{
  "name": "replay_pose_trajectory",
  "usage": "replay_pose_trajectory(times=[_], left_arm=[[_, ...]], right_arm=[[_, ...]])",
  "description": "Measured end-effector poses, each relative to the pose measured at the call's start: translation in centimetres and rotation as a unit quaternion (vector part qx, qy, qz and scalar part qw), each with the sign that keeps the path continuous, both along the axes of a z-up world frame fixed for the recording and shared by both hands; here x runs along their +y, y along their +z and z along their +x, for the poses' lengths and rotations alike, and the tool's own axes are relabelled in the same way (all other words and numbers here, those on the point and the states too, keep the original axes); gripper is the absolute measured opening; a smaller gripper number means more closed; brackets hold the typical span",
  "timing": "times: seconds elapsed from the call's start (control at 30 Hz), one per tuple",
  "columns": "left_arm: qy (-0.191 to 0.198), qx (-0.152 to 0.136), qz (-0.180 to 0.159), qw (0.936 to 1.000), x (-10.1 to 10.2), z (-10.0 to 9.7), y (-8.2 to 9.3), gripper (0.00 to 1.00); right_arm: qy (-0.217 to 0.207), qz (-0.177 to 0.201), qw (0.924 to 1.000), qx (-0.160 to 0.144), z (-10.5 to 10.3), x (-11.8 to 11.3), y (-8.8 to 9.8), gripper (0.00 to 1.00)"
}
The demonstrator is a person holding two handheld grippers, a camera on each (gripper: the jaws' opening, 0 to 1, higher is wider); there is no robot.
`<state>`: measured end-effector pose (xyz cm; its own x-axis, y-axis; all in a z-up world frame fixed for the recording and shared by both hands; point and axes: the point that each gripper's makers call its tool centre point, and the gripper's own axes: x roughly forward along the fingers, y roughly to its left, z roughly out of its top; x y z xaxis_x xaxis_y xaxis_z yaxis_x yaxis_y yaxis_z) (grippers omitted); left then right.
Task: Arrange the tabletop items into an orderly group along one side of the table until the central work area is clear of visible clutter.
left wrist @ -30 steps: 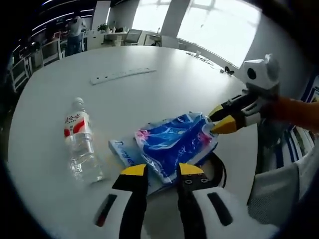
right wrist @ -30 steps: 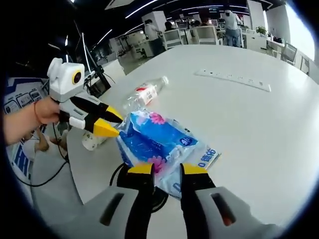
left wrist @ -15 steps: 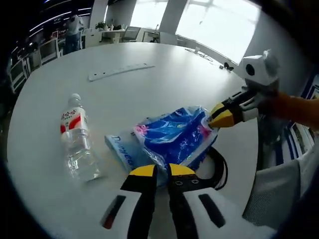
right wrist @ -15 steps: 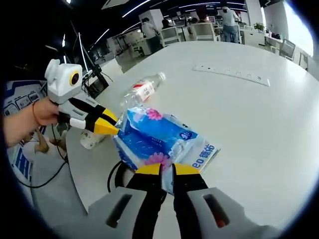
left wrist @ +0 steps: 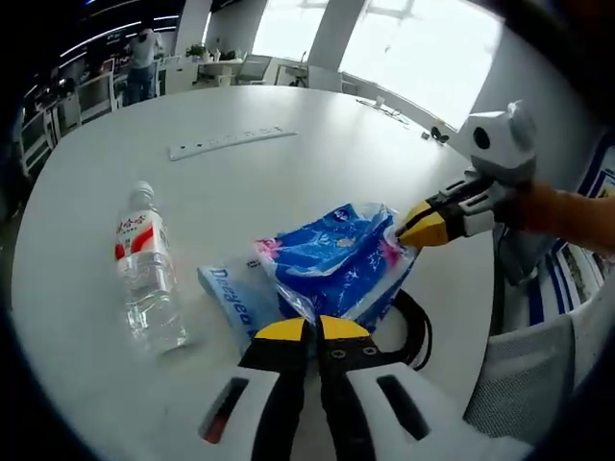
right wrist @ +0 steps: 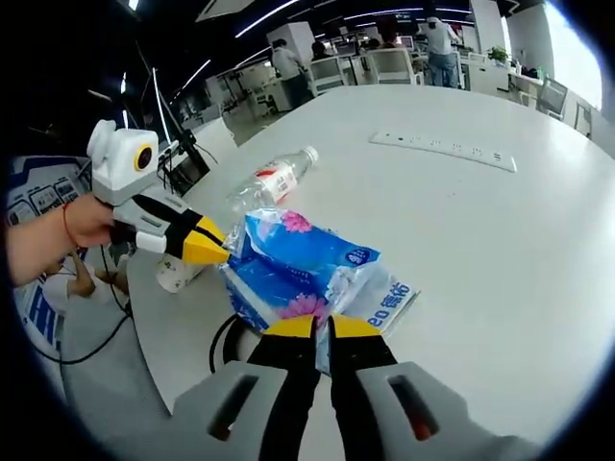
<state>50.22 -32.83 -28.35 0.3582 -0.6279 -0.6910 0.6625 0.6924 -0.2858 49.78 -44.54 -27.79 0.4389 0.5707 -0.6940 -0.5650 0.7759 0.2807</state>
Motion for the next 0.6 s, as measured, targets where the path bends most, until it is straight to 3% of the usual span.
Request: replay_pose_trajectory(times=[0.6], left_arm=[[0.001,-0.017,-0.015,0.9997,-1.0,0.5,2.6,0.00]], right_arm=[[-0.005,0.009,0.9998,-0.018,0.4,-1.0,1.8,0.00]])
